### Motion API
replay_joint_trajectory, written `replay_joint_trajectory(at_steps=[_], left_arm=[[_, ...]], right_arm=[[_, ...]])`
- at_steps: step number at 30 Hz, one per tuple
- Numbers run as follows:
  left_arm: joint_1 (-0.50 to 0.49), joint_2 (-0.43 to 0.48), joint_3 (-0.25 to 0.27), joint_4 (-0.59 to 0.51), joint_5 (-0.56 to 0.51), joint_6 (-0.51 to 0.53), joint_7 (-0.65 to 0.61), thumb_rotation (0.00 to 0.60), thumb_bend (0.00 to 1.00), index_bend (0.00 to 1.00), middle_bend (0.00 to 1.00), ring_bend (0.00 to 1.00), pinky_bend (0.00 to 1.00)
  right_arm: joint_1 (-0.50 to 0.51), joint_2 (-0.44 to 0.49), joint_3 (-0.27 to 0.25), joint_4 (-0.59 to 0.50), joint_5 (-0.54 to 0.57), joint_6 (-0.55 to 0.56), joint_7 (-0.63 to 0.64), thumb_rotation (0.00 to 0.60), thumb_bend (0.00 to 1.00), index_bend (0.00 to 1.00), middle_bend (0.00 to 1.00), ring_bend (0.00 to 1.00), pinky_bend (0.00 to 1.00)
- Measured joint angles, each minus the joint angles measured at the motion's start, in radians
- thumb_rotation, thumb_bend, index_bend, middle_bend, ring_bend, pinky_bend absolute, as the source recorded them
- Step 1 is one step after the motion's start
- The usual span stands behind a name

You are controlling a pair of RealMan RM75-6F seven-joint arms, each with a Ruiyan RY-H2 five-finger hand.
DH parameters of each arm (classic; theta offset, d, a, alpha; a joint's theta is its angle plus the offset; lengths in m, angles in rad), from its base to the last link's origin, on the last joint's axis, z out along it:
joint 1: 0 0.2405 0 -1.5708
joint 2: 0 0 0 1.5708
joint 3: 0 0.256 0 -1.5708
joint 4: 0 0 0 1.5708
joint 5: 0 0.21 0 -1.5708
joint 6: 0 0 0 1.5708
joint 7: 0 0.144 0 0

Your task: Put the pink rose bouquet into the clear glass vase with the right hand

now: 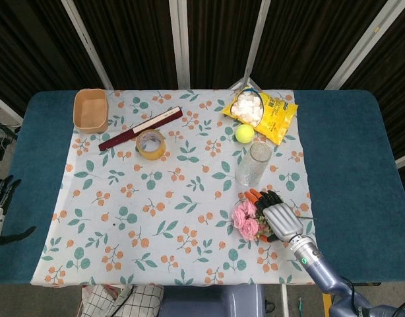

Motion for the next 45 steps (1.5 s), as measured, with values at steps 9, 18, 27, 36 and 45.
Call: replay_joint_trajectory(at_steps=[9, 18, 27, 36, 45], left_arm=[[-0.002, 0.008, 0.004, -0.005, -0.001, -0.011, -0.010, 0.600, 0.00, 0.00, 0.00, 0.00, 0.00], [-0.002, 0.009, 0.004, -0.009, -0.004, -0.012, -0.010, 0.600, 0.00, 0.00, 0.00, 0.00, 0.00], [-0.003, 0.009, 0.004, -0.012, -0.006, -0.014, -0.010, 0.600, 0.00, 0.00, 0.00, 0.00, 0.00], [-0.002, 0.003, 0.005, -0.012, -0.004, -0.009, 0.005, 0.600, 0.00, 0.00, 0.00, 0.00, 0.00], [-0.007, 0.001, 0.005, -0.018, -0.010, -0.020, 0.021, 0.600, 0.00, 0.00, 0.00, 0.00, 0.00]], right_arm=[[0.019, -0.071, 0.005, 0.073, 0.048, -0.009, -0.029, 0.600, 0.36, 0.47, 0.50, 0.49, 0.44], [0.009, -0.043, 0.006, 0.027, 0.005, 0.048, 0.046, 0.600, 0.36, 0.49, 0.52, 0.51, 0.44], [-0.023, 0.145, 0.070, -0.207, -0.043, 0.176, 0.235, 0.600, 0.36, 0.49, 0.52, 0.51, 0.44], [-0.063, 0.333, 0.259, -0.345, 0.080, 0.295, 0.541, 0.600, 0.36, 0.49, 0.52, 0.51, 0.44], [-0.079, 0.417, 0.554, -0.395, 0.419, 0.349, 0.909, 0.600, 0.36, 0.49, 0.52, 0.51, 0.44]])
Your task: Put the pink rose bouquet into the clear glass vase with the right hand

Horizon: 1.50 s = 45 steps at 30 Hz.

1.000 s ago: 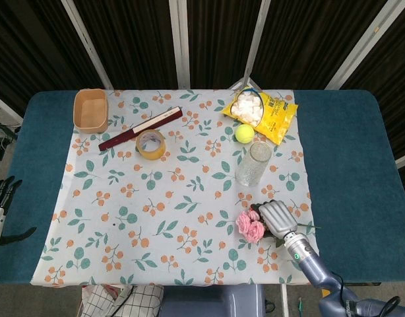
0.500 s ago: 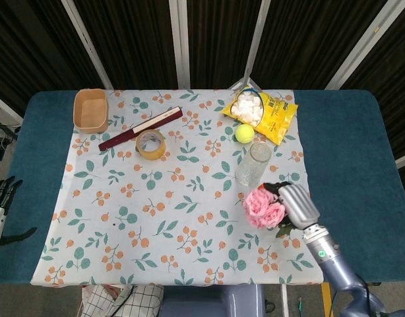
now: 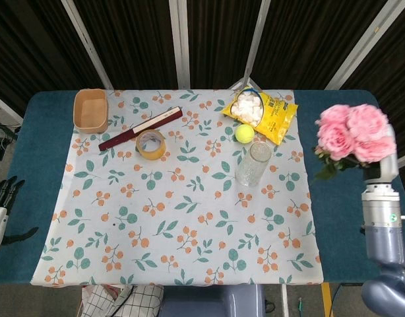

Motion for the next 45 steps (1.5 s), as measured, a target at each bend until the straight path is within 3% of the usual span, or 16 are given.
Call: replay_joint_trajectory(at_steps=[3, 6, 12, 28, 36, 45], left_arm=[[-0.003, 0.001, 0.002, -0.004, -0.002, -0.009, 0.007, 0.600, 0.00, 0.00, 0.00, 0.00, 0.00], [-0.005, 0.000, 0.002, -0.007, -0.003, -0.011, 0.015, 0.600, 0.00, 0.00, 0.00, 0.00, 0.00], [-0.007, 0.000, -0.002, -0.012, -0.018, -0.018, 0.017, 0.600, 0.00, 0.00, 0.00, 0.00, 0.00], [-0.010, 0.009, 0.000, -0.019, -0.029, -0.034, 0.002, 0.600, 0.00, 0.00, 0.00, 0.00, 0.00], [-0.012, 0.013, 0.000, -0.021, -0.033, -0.041, -0.003, 0.600, 0.00, 0.00, 0.00, 0.00, 0.00], [-0.014, 0.014, 0.001, -0.020, -0.032, -0.041, -0.004, 0.600, 0.00, 0.00, 0.00, 0.00, 0.00]], right_arm=[[0.005, 0.005, 0.092, -0.011, 0.107, 0.008, 0.088, 0.600, 0.36, 0.49, 0.52, 0.51, 0.44], [0.030, -0.009, 0.150, -0.007, 0.188, 0.011, 0.134, 0.600, 0.36, 0.49, 0.52, 0.51, 0.44], [0.134, -0.104, 0.194, 0.057, 0.272, 0.035, 0.118, 0.600, 0.36, 0.49, 0.52, 0.51, 0.44], [0.307, -0.343, 0.143, 0.295, 0.264, 0.035, -0.003, 0.600, 0.36, 0.49, 0.52, 0.51, 0.44], [0.316, -0.436, 0.104, 0.376, 0.226, 0.018, -0.004, 0.600, 0.36, 0.49, 0.52, 0.51, 0.44], [0.297, -0.474, 0.092, 0.382, 0.177, 0.006, -0.003, 0.600, 0.36, 0.49, 0.52, 0.51, 0.44]])
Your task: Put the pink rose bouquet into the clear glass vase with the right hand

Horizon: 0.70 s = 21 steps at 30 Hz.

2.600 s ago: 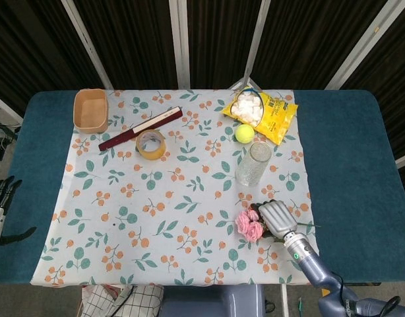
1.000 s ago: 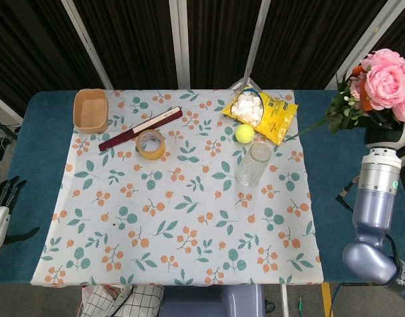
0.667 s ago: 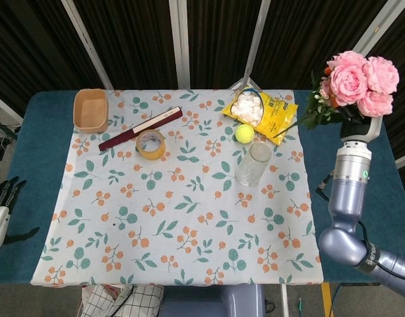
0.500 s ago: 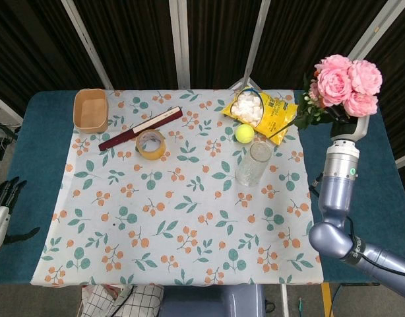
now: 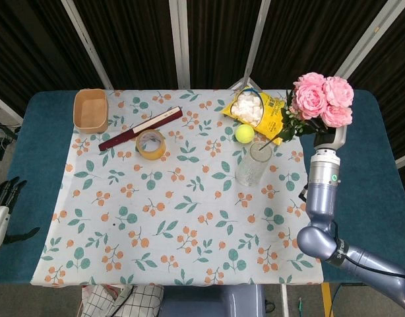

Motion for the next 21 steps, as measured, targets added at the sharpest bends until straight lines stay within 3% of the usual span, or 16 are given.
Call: replay_joint_trajectory(at_steps=[11, 21], left_arm=[[-0.002, 0.000, 0.001, -0.003, -0.001, -0.003, 0.003, 0.600, 0.00, 0.00, 0.00, 0.00, 0.00], [-0.004, 0.002, 0.003, -0.004, 0.000, -0.007, -0.003, 0.600, 0.00, 0.00, 0.00, 0.00, 0.00]], right_arm=[[-0.018, -0.066, -0.040, 0.033, -0.049, -0.009, 0.001, 0.600, 0.36, 0.49, 0.52, 0.51, 0.44], [0.013, -0.159, -0.064, 0.178, -0.092, -0.044, 0.007, 0.600, 0.36, 0.49, 0.52, 0.51, 0.44]])
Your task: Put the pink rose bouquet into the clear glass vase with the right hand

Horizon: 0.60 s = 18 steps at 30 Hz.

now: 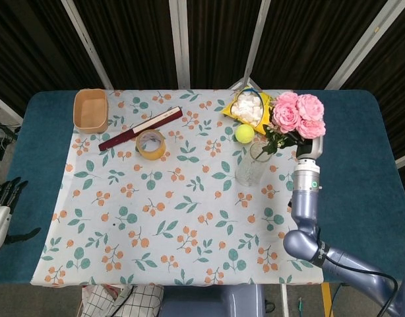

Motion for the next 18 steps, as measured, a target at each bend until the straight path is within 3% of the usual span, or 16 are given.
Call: replay_joint_trajectory(at_steps=[8, 18], left_arm=[[-0.002, 0.004, 0.002, 0.000, -0.001, -0.006, -0.011, 0.600, 0.00, 0.00, 0.00, 0.00, 0.00], [-0.002, 0.006, 0.004, 0.000, 0.001, -0.008, -0.014, 0.600, 0.00, 0.00, 0.00, 0.00, 0.00]], right_arm=[[0.011, -0.090, -0.018, 0.107, -0.069, 0.029, 0.039, 0.600, 0.36, 0.48, 0.52, 0.51, 0.44], [0.008, -0.120, -0.029, 0.115, -0.110, 0.028, 0.034, 0.600, 0.36, 0.45, 0.52, 0.49, 0.44]])
